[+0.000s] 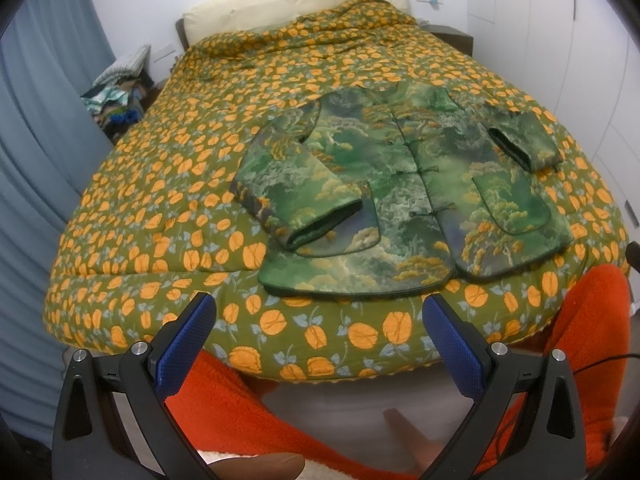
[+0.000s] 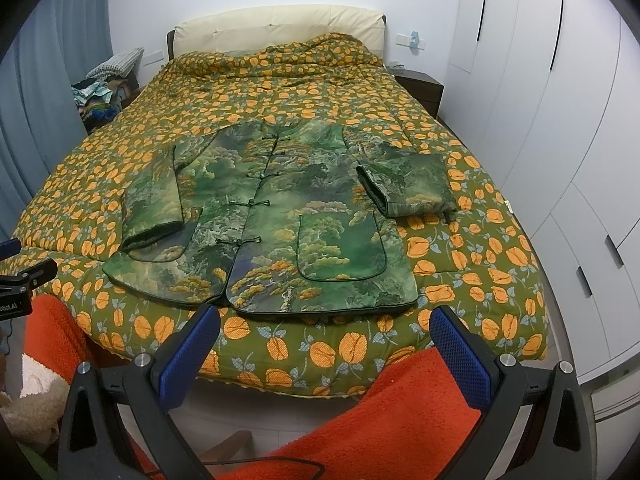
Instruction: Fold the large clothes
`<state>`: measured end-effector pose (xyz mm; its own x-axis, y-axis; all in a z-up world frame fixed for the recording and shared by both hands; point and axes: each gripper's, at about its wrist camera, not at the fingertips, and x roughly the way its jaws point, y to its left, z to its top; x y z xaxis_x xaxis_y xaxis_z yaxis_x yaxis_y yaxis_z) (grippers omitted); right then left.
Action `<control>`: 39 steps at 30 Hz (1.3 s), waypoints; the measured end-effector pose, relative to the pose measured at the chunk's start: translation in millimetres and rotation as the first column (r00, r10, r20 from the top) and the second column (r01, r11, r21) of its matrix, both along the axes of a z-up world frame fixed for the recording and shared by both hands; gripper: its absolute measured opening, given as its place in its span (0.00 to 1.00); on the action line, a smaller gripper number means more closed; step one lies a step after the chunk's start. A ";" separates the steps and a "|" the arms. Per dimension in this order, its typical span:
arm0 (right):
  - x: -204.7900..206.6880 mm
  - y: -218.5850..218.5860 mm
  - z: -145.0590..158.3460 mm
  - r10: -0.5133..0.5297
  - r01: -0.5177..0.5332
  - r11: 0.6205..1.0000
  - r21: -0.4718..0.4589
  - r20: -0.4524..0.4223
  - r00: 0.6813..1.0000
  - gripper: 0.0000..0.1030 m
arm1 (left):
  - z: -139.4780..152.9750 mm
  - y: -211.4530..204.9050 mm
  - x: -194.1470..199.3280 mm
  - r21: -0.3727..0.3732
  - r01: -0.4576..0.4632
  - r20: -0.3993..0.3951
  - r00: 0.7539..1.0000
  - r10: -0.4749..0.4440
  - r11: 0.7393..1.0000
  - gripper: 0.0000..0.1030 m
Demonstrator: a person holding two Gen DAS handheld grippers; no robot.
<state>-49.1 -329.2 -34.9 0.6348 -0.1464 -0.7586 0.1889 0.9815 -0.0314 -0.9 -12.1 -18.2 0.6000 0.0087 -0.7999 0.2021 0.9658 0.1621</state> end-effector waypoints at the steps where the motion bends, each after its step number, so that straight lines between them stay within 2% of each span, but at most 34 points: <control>1: 0.1 0.5 -0.4 0.000 0.000 1.000 0.001 0.000 1.000 1.00 | 0.1 0.0 0.2 -0.003 0.001 0.001 1.000 -0.001 1.000 1.00; 9: 0.2 2.0 5.0 0.000 0.001 1.000 -0.020 0.040 0.999 1.00 | -7.5 4.9 6.0 -0.042 -0.014 -0.038 0.999 0.012 0.999 1.00; 18: 0.4 0.8 7.5 0.018 -0.017 1.000 -0.011 0.065 0.998 1.00 | -4.3 -1.8 1.2 -0.056 0.024 -0.011 1.000 -0.024 0.998 1.00; 22: -0.1 -4.2 6.9 0.007 -0.007 1.000 0.000 0.070 0.998 1.00 | -4.1 5.9 7.8 -0.085 0.007 -0.009 1.000 -0.008 0.996 1.00; 26: 1.5 -9.6 6.7 0.001 -0.002 1.000 0.015 0.078 0.997 1.00 | -6.4 13.9 15.6 -0.141 -0.008 -0.042 0.999 0.002 0.990 1.00; 34: 3.7 -9.4 8.8 0.010 -0.011 1.000 0.011 0.107 0.994 1.00 | -5.1 9.2 12.0 -0.185 0.038 -0.038 0.998 -0.046 0.982 1.00; 39: 4.5 -12.0 6.0 0.013 -0.018 0.999 0.044 0.109 0.994 1.00 | -11.8 20.6 20.9 -0.236 0.006 -0.083 0.996 -0.026 0.972 1.00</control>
